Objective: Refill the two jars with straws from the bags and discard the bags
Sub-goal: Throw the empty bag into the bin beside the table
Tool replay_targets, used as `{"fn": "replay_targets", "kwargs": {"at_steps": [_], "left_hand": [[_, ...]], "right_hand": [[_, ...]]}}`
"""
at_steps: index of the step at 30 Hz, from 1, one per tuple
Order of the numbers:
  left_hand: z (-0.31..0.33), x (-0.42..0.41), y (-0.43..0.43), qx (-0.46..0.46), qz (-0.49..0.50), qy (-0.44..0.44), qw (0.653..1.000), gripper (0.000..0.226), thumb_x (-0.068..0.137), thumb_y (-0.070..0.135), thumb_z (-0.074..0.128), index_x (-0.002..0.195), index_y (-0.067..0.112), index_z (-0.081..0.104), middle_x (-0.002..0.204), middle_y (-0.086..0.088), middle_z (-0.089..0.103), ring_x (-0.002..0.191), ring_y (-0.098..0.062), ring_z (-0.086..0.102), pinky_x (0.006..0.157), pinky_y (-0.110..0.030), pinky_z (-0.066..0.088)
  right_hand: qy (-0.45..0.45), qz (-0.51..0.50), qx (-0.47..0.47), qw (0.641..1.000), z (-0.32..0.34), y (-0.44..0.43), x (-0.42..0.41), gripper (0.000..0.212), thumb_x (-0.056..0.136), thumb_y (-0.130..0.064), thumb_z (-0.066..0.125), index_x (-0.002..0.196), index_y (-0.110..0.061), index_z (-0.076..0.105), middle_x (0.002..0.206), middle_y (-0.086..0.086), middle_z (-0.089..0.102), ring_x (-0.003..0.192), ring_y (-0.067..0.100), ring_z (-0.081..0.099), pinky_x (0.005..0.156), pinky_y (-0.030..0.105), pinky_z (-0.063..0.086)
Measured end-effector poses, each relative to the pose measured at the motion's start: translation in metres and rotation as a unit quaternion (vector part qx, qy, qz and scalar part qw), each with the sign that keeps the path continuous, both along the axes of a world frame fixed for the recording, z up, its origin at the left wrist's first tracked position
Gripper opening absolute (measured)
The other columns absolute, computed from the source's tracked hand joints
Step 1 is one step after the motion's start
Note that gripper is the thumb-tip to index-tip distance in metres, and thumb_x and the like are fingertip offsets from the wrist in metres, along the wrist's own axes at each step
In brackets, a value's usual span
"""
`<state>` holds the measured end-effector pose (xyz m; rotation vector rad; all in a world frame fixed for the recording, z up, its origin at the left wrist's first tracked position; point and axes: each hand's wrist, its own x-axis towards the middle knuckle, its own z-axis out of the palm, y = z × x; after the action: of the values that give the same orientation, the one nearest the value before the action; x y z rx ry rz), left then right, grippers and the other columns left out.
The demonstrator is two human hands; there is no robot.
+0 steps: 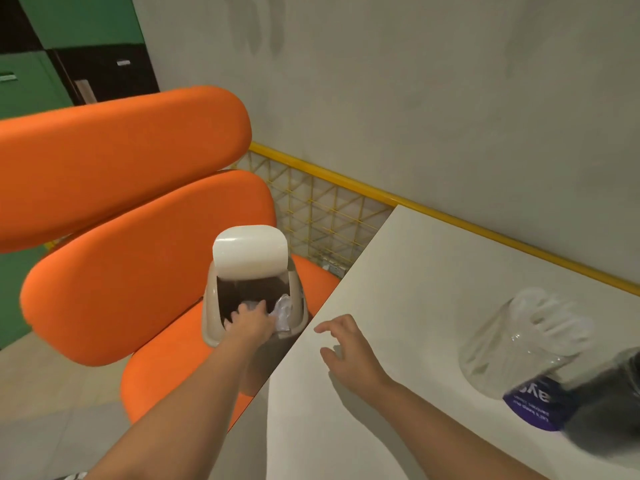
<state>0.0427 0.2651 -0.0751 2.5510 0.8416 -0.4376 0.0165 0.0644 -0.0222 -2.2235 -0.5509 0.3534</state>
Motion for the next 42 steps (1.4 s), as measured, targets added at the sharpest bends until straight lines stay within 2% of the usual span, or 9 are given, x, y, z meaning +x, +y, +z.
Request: {"fn": "replay_targets", "kwargs": {"at_steps": [5, 11, 13, 19, 23, 27, 31, 37, 42], "left_hand": [[0.01, 0.007, 0.007, 0.041, 0.041, -0.015, 0.998, 0.037, 0.09, 0.023, 0.052, 0.126, 0.014, 0.052, 0.131, -0.013, 0.041, 0.113, -0.031, 0.052, 0.103, -0.038, 0.04], [0.028, 0.0, -0.006, -0.033, 0.098, -0.297, 0.949, 0.022, 0.097, 0.013, 0.036, 0.095, -0.001, 0.053, 0.087, -0.02, 0.061, 0.077, -0.037, 0.057, 0.068, -0.042, 0.047], [0.03, -0.003, -0.013, -0.068, 0.076, -0.265, 0.959, 0.024, 0.096, 0.015, 0.037, 0.091, -0.002, 0.053, 0.084, -0.021, 0.06, 0.078, -0.039, 0.057, 0.069, -0.041, 0.045], [0.01, -0.012, -0.012, -0.067, -0.052, -0.055, 0.995, 0.042, 0.101, 0.032, 0.03, 0.13, 0.012, 0.054, 0.133, -0.012, 0.055, 0.123, -0.032, 0.047, 0.107, -0.041, 0.034], [-0.007, -0.005, 0.004, -0.02, -0.051, -0.017, 0.998, 0.03, 0.092, 0.02, 0.05, 0.119, 0.017, 0.064, 0.123, -0.007, 0.063, 0.114, -0.027, 0.057, 0.093, -0.035, 0.044], [-0.001, 0.007, 0.011, 0.007, -0.013, 0.039, 0.999, 0.034, 0.093, 0.022, 0.048, 0.12, 0.007, 0.06, 0.126, -0.011, 0.059, 0.115, -0.029, 0.055, 0.093, -0.033, 0.043], [0.006, 0.012, 0.002, 0.009, -0.08, 0.054, 0.995, 0.024, 0.095, 0.019, 0.045, 0.111, 0.007, 0.059, 0.128, -0.013, 0.058, 0.119, -0.029, 0.053, 0.094, -0.028, 0.041], [0.027, 0.019, 0.001, 0.048, -0.019, -0.059, 0.997, 0.022, 0.088, 0.022, 0.056, 0.1, 0.005, 0.064, 0.096, -0.011, 0.064, 0.089, -0.028, 0.06, 0.082, -0.035, 0.051], [0.054, 0.009, -0.04, 0.07, -0.067, -0.194, 0.976, 0.033, 0.091, 0.025, 0.052, 0.119, 0.009, 0.055, 0.119, -0.014, 0.05, 0.107, -0.033, 0.049, 0.087, -0.042, 0.045]], "right_hand": [[-0.006, -0.004, -0.024, 1.0, 0.002, -0.012, -0.001, 0.032, 0.092, -0.007, 0.05, 0.122, -0.019, 0.052, 0.118, -0.007, 0.035, 0.122, 0.012, 0.042, 0.087, 0.01, 0.033], [-0.014, -0.028, -0.02, 0.999, 0.011, -0.027, -0.001, 0.03, 0.092, -0.007, 0.05, 0.12, -0.018, 0.053, 0.114, -0.01, 0.035, 0.119, 0.012, 0.044, 0.086, 0.013, 0.035], [-0.018, -0.032, -0.019, 0.999, 0.015, -0.035, -0.002, 0.03, 0.092, -0.008, 0.05, 0.12, -0.017, 0.053, 0.113, -0.009, 0.036, 0.115, 0.012, 0.045, 0.086, 0.013, 0.036], [-0.03, -0.052, -0.011, 0.998, 0.025, -0.056, -0.002, 0.027, 0.092, -0.007, 0.051, 0.116, -0.017, 0.056, 0.109, -0.007, 0.038, 0.103, 0.01, 0.047, 0.083, 0.02, 0.045], [-0.014, -0.054, -0.013, 0.998, 0.019, -0.067, -0.003, 0.025, 0.091, -0.006, 0.051, 0.111, -0.018, 0.058, 0.106, -0.007, 0.041, 0.102, 0.01, 0.048, 0.085, 0.027, 0.051], [-0.001, -0.051, -0.019, 0.999, 0.005, -0.074, -0.003, 0.025, 0.091, -0.006, 0.051, 0.111, -0.019, 0.058, 0.11, -0.004, 0.044, 0.103, 0.01, 0.049, 0.077, 0.008, 0.041], [0.008, -0.051, -0.008, 0.999, 0.001, -0.071, 0.002, 0.028, 0.091, -0.007, 0.052, 0.116, -0.018, 0.056, 0.117, 0.0, 0.045, 0.102, 0.01, 0.047, 0.073, 0.001, 0.037], [0.003, -0.037, -0.006, 0.999, 0.008, -0.057, 0.003, 0.03, 0.092, -0.013, 0.054, 0.122, -0.019, 0.053, 0.116, -0.004, 0.042, 0.103, 0.007, 0.045, 0.072, -0.001, 0.037], [-0.034, -0.032, -0.062, 0.997, 0.026, -0.063, -0.001, 0.034, 0.092, -0.019, 0.054, 0.125, -0.02, 0.05, 0.118, -0.002, 0.043, 0.099, 0.01, 0.046, 0.084, 0.02, 0.043]]}}
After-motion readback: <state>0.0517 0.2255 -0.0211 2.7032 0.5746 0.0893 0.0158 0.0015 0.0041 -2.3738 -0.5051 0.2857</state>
